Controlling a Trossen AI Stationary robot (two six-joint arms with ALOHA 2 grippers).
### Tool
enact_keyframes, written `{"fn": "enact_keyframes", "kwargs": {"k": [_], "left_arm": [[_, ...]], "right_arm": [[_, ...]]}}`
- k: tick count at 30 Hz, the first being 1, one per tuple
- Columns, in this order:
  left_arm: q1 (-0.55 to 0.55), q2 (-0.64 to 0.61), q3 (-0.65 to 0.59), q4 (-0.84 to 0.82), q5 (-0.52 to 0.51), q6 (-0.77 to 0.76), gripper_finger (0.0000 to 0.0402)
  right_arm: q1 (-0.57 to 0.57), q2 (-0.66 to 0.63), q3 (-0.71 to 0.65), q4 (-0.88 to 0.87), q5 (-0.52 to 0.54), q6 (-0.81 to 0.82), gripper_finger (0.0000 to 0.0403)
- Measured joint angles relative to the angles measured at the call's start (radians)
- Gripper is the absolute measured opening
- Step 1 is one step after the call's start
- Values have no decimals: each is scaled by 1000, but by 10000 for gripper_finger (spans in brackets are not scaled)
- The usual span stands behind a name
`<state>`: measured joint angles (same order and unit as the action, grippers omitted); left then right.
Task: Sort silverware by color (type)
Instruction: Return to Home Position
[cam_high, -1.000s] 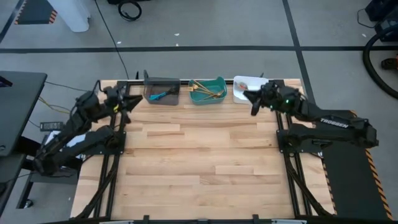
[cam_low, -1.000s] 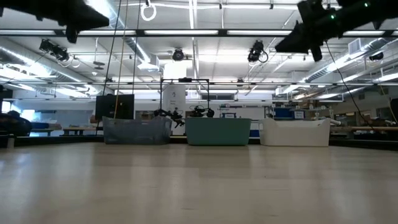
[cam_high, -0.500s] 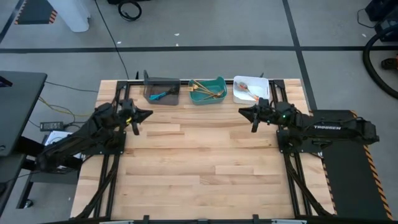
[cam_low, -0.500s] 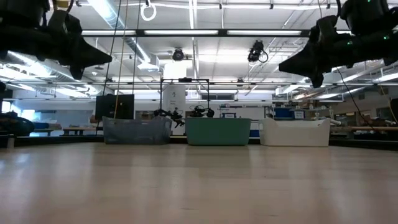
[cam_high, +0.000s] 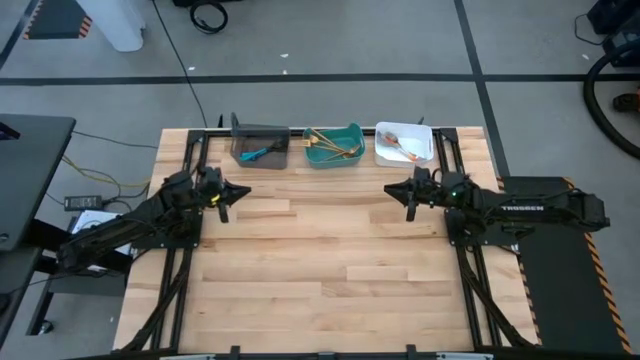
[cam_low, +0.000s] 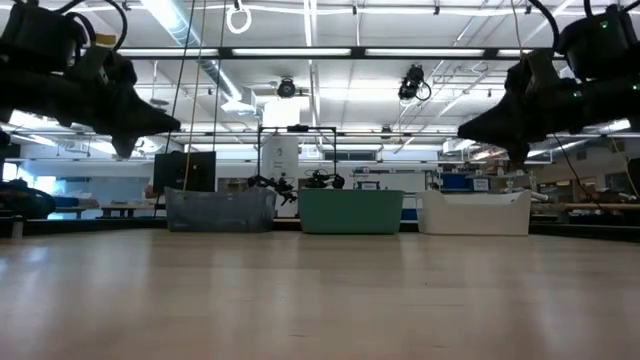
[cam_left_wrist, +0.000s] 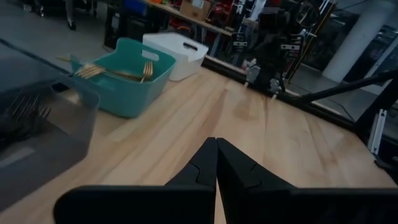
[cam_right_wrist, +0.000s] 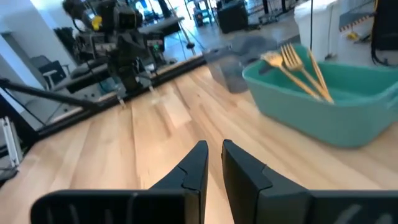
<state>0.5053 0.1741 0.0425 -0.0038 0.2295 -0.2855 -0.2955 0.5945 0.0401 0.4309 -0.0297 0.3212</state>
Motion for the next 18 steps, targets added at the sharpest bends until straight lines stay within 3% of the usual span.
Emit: {"fn": "enact_keyframes", "kwargs": {"k": [8,18], "left_arm": [[0,1,0,-27,-8,-93,11],[0,2,-2,-15,-26,-97,11]], "right_arm": [[0,4,-34,-14,-50,26,54],[0,3,-34,-13,-45,103,54]]}}
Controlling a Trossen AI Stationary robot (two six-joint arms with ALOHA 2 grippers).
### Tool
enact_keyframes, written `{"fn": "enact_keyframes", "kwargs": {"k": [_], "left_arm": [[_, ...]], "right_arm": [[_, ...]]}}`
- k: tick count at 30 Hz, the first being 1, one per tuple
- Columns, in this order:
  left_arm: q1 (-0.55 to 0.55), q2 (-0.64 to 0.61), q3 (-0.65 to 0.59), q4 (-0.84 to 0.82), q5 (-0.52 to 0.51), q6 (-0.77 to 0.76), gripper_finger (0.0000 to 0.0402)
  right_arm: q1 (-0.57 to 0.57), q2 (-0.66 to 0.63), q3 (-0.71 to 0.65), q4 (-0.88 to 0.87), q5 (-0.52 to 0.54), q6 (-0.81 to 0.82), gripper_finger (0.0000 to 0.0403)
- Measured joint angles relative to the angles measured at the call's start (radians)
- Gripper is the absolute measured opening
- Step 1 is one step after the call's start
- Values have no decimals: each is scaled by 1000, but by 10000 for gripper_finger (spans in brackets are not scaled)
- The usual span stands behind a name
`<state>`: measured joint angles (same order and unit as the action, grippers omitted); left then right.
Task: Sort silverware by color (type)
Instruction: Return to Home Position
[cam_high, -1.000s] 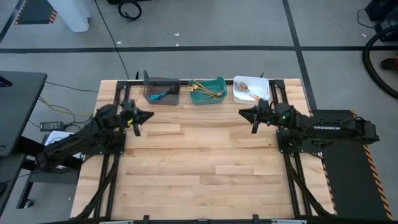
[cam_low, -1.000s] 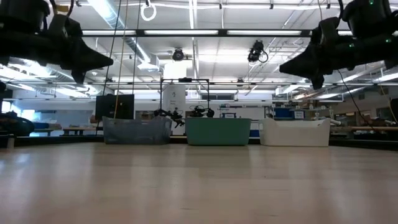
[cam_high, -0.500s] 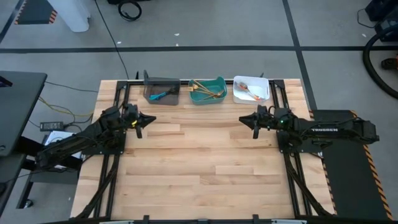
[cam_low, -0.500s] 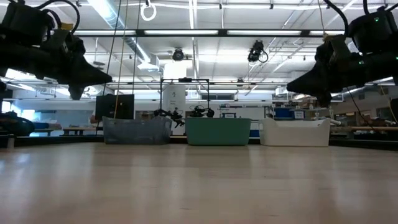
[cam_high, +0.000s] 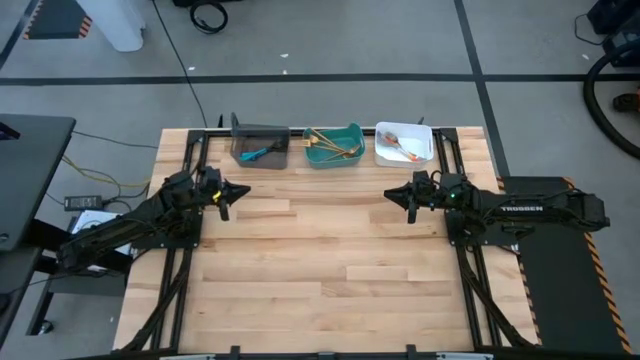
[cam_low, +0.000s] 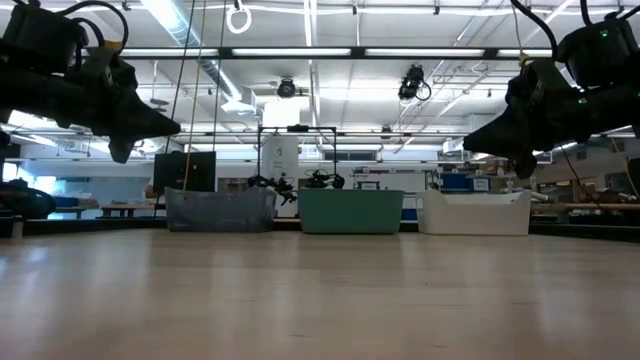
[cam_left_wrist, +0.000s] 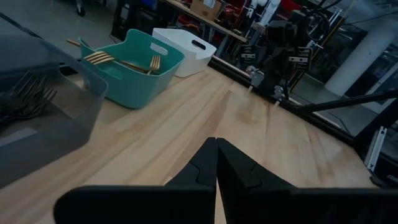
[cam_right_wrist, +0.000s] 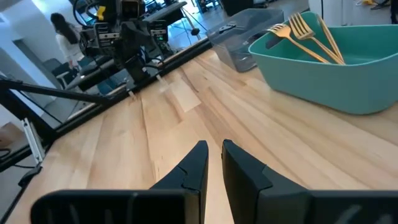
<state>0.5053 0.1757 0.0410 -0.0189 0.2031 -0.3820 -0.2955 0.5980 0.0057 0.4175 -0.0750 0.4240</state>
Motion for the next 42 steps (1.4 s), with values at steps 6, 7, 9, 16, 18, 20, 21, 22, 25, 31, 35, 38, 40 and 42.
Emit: {"fn": "enact_keyframes", "kwargs": {"k": [6,7,9,16,18,20,21,22,25,31,35,38,40,42], "left_arm": [[0,0,0,2,0,1,11],[0,0,0,2,0,1,11],[0,0,0,3,0,0,11],[-24,-39,0,5,-3,0,11],[-47,-62,0,5,-3,1,11],[-70,-85,0,6,-2,1,11],[-79,-93,0,7,-2,0,11],[-87,-101,0,5,-2,1,11],[-100,-122,0,6,-2,1,11],[-101,-174,0,6,-1,1,11],[-101,-173,0,8,-1,1,11],[-101,-173,0,6,-1,2,11],[-101,-171,0,6,-1,1,11],[-101,-169,0,6,-1,1,11]], "right_arm": [[1,-3,0,-4,1,0,54],[5,-13,0,-14,5,0,54],[11,-52,0,-15,5,0,54],[24,-265,0,-21,5,0,54],[27,-318,0,-21,4,0,54],[28,-358,0,-14,4,0,54],[28,-374,0,-13,4,0,54],[28,-389,0,-11,4,0,54],[28,-441,0,-8,4,0,54],[27,-561,0,-7,4,0,54],[27,-597,0,-6,3,0,54],[27,-595,0,-2,3,0,54],[27,-592,0,-1,3,0,54],[27,-591,0,-1,3,0,54]]}}
